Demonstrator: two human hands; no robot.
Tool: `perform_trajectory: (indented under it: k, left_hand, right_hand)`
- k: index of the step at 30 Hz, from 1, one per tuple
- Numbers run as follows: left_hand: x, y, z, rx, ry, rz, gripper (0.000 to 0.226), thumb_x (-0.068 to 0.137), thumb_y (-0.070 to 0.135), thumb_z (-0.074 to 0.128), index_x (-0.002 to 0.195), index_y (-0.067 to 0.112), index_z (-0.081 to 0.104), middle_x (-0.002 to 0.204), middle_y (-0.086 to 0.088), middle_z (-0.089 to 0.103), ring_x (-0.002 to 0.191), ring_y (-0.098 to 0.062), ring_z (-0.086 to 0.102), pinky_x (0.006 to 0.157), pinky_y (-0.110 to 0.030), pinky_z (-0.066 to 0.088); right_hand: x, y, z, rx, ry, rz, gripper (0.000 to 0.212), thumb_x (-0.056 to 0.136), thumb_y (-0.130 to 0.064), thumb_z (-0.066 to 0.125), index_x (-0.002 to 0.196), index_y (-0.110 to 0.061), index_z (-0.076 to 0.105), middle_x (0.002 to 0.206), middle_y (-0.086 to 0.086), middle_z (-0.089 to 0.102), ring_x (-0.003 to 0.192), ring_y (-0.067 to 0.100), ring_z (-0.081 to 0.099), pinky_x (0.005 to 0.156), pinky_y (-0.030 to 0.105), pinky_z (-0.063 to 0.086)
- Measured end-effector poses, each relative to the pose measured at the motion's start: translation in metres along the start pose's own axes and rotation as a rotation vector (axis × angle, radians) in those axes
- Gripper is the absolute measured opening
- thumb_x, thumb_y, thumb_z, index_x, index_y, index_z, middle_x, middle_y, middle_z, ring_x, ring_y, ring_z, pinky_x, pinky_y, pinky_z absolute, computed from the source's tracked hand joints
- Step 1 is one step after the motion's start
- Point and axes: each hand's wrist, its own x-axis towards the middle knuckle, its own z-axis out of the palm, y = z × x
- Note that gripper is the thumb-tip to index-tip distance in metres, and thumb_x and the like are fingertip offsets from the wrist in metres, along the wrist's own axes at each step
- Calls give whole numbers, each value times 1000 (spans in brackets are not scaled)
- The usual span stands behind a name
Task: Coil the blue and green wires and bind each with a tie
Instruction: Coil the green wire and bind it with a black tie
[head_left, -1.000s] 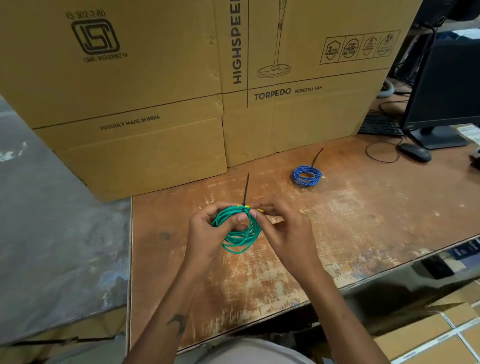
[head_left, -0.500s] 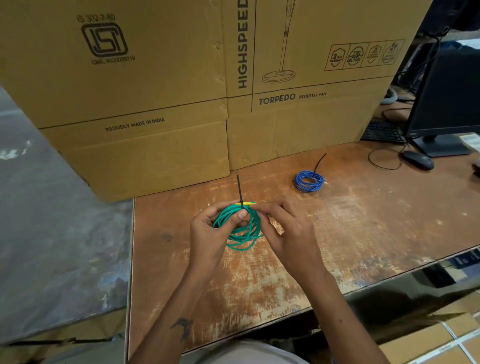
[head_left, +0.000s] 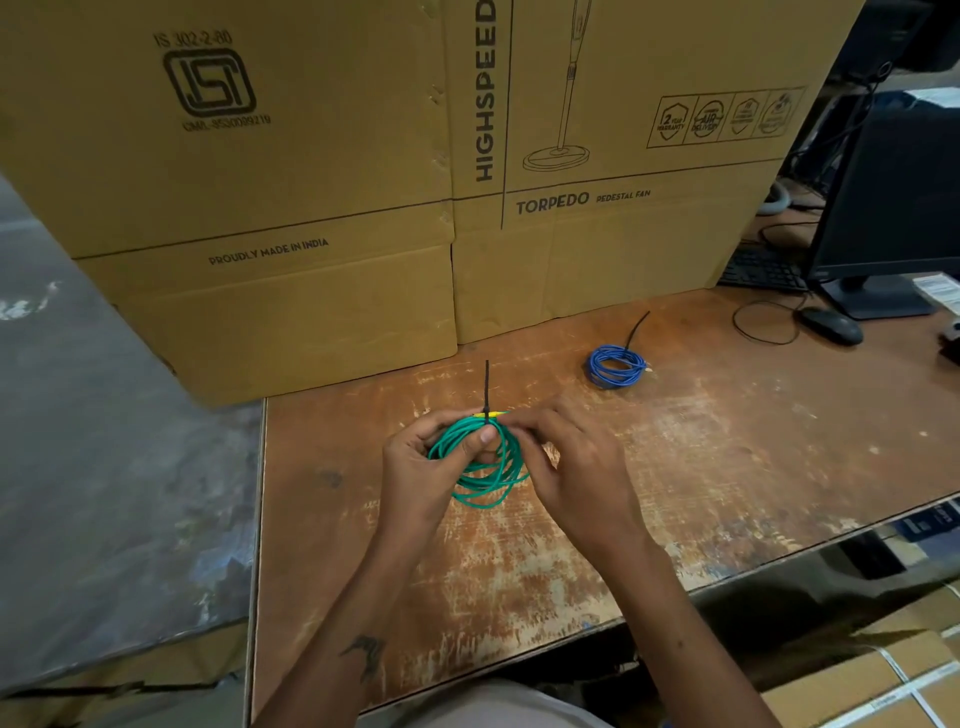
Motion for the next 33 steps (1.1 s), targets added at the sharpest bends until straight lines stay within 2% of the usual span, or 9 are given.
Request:
perform_trajectory:
  k: [4, 8, 12, 16, 19, 24, 29, 33]
  left_hand:
    - [-1, -1, 2, 20, 0, 24, 17, 81, 9, 83, 95, 9, 74, 87, -10, 78, 67, -28, 76, 64, -29, 60]
    - [-1, -5, 9, 13, 51, 52, 19, 81, 8, 83, 93, 1, 71, 91, -8, 77, 61, -27, 74, 61, -29, 58]
    - [1, -6, 6, 33, 43, 42, 18, 81, 7, 82, 90, 0, 68, 93, -5, 78, 57, -27, 73, 58, -29, 58]
    - [1, -9, 1, 57, 10, 13, 20, 81, 11, 84, 91, 1, 70, 88, -7, 76, 53, -26, 70, 59, -34, 59]
    - [0, -9, 1, 41, 27, 6, 17, 81, 9, 83, 92, 3, 72, 85, -11, 76, 51, -25, 68, 57, -35, 59]
    - [2, -3, -1, -6, 54, -15, 20, 82, 7, 81, 102, 5, 75, 85, -15, 78, 62, -30, 74, 63, -35, 62]
    - [8, -2, -6, -25, 28, -22, 20, 84, 8, 79, 104, 8, 76, 89, -15, 79, 73, -33, 77, 68, -31, 61]
    - [6, -2, -3, 1, -2, -11, 17, 86, 9, 78, 103, 7, 76, 87, -13, 79, 67, -30, 76, 65, -30, 61]
  right_hand:
    - [-3, 2, 3, -12, 16, 38, 13, 102, -14, 69, 114, -13, 74, 102, -2, 66, 87, 12, 64, 73, 32, 56]
    - [-5, -5, 11, -72, 64, 113, 9, 101, -21, 69, 109, -16, 71, 100, -2, 63, 78, 13, 63, 65, 36, 55]
    - [0, 0, 11, -42, 33, 102, 7, 101, -20, 69, 107, -16, 71, 97, -3, 62, 79, 12, 61, 66, 36, 55]
    - [1, 4, 13, -16, 8, 76, 6, 102, -16, 70, 106, -14, 73, 96, -4, 64, 81, 7, 58, 70, 29, 53]
    - [3, 5, 14, 37, 0, 94, 8, 101, -17, 71, 108, -18, 75, 96, -7, 67, 84, 4, 62, 72, 27, 54]
    - [7, -1, 9, 241, 16, 229, 23, 97, -15, 77, 119, -20, 74, 101, -15, 77, 93, -2, 73, 80, 10, 54]
    - [9, 0, 9, 266, 25, 275, 19, 96, -17, 78, 115, -19, 73, 105, -12, 76, 93, 0, 74, 78, 11, 55]
    - [7, -1, 12, 220, 29, 224, 18, 97, -15, 77, 111, -17, 65, 100, -11, 73, 94, 0, 71, 78, 9, 52]
